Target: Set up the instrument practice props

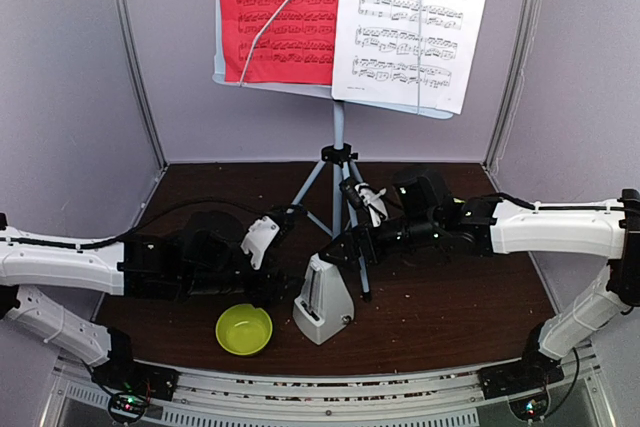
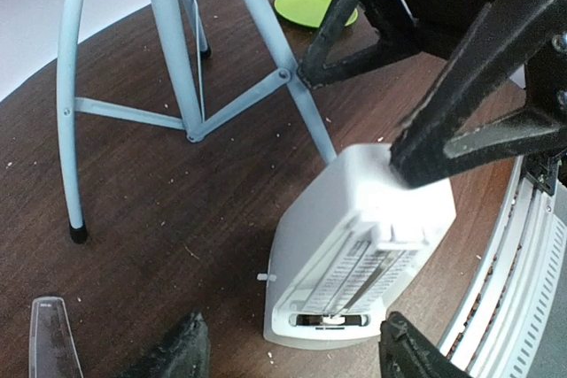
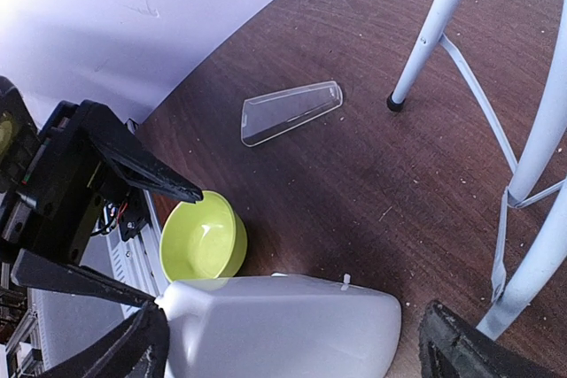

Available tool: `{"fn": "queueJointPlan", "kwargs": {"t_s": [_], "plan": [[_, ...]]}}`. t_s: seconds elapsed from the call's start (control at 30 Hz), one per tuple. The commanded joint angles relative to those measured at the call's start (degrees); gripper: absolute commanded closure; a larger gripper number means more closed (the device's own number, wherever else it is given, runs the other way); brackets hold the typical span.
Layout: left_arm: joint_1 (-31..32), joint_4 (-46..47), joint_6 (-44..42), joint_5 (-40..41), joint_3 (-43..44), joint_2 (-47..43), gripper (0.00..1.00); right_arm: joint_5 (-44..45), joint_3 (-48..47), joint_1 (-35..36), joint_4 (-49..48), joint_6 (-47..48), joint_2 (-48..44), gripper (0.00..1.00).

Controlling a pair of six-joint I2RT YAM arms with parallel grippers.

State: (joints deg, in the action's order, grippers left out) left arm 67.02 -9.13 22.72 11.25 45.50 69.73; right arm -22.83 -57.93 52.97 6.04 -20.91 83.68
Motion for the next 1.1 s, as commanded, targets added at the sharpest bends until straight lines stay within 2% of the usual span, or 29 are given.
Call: {"fn": "queueJointPlan", "kwargs": {"t_s": [0.0,0.6,0.93,1.07], "plan": [[0.6,4.3,-0.3,2.4,2.5,1.0,0.34,4.9,1.4,0.3,9.4,2.3,2.9,0.02],[0.8,4.2,-1.3,1.6,6.2,6.5,0.39,5.1,1.7,0.5,9.2,2.0,2.8,0.01],[1.3,4.3,-2.7,-0.2,7.0,7.4,0.4,5.2,1.6,0.6,9.1,2.2,2.9,0.01],[1.3,6.2,-1.2,0.2,4.6,5.3,0.4,5.2,1.8,0.6,9.2,2.6,2.7,0.01]]}}
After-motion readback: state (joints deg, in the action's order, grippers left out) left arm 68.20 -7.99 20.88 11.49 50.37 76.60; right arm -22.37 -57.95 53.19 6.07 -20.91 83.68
